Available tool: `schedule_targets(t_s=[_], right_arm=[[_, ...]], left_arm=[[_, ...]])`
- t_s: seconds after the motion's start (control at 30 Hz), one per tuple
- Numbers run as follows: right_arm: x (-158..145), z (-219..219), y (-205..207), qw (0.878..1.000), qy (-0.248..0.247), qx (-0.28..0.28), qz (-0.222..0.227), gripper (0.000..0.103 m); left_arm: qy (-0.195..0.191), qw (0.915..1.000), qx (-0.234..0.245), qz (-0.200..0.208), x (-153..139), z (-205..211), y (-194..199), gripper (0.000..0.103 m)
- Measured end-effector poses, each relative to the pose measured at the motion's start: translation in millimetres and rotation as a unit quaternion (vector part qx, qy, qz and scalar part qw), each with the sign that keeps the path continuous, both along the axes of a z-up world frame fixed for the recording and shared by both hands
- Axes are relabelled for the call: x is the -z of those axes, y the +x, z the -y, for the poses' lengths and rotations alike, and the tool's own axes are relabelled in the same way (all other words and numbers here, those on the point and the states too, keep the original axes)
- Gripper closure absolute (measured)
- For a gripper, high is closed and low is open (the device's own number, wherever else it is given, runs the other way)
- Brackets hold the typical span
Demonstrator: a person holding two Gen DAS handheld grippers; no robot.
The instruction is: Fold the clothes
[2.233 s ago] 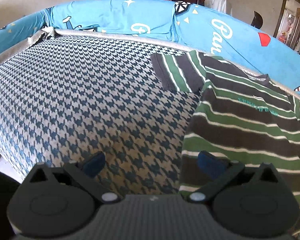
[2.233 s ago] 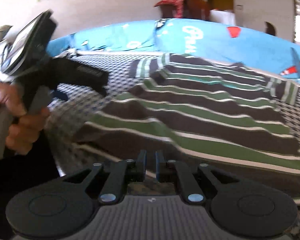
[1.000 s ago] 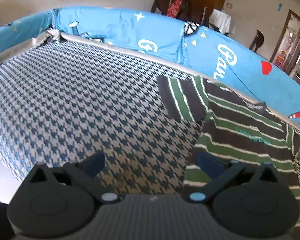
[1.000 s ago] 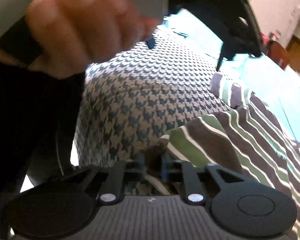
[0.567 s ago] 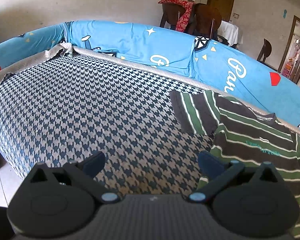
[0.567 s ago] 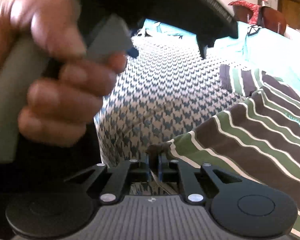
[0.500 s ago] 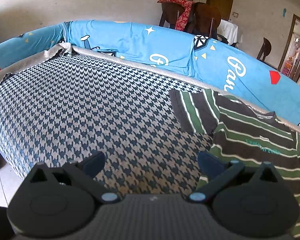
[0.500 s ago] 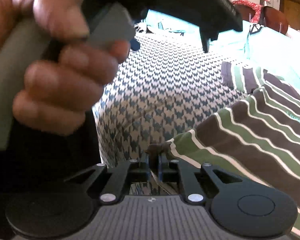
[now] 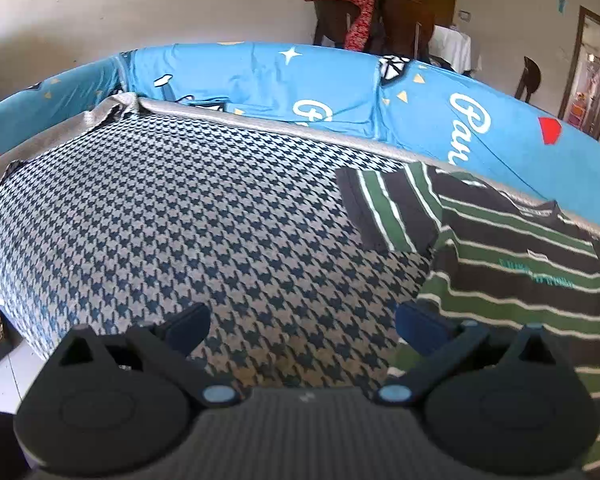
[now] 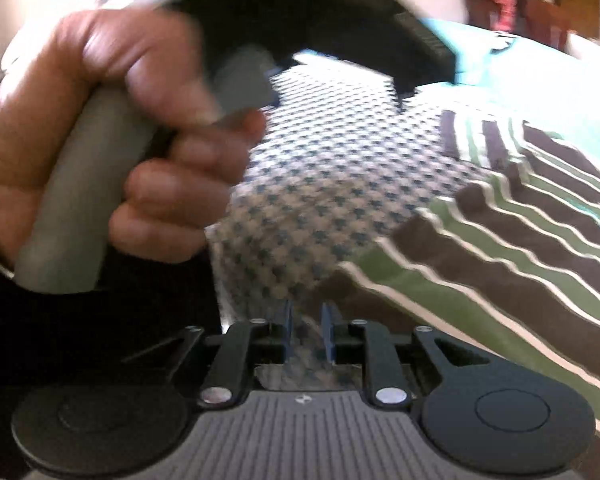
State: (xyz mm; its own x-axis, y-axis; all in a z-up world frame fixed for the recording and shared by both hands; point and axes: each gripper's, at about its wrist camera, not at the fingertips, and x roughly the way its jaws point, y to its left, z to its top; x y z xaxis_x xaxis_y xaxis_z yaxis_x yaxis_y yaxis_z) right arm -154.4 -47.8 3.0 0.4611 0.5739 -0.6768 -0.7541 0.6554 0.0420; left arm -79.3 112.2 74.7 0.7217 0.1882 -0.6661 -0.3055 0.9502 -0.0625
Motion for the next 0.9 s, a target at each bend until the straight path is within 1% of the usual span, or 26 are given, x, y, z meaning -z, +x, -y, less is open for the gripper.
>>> schedule_targets(t_s=[0.1,0.2,0.37,0.53,0.77,0.87,0.9], right_arm=[[-1,20,2,0.999,0.005,0.045,0.004,0.084],[0,32,9,0.995,0.004,0.098,0.013,0.082],[-5,76,12,0.985,0.012,0.172,0.019,0.082],[-7,104,9,0.974,0.009,0.227,0.026,0.082],[-16,144,9,0.95,0.017,0.311,0.038,0.081],[-19,163,12,0.935,0.012,0.35,0.051,0.08],[-20,169,12,0.93,0.007,0.363,0.057,0.077]], left_arm=[[0.003,0.9997,0.022,-0.006,5,8,1,0.0],[0.011,0.999,0.041,-0.012,11,19,1,0.0],[0.027,0.9967,0.073,-0.022,21,41,4,0.0],[0.032,0.9943,0.096,-0.034,30,53,9,0.0],[0.034,0.9918,0.113,-0.051,41,66,15,0.0],[0.031,0.9914,0.112,-0.061,47,67,19,0.0],[0.03,0.9913,0.111,-0.064,48,67,21,0.0]])
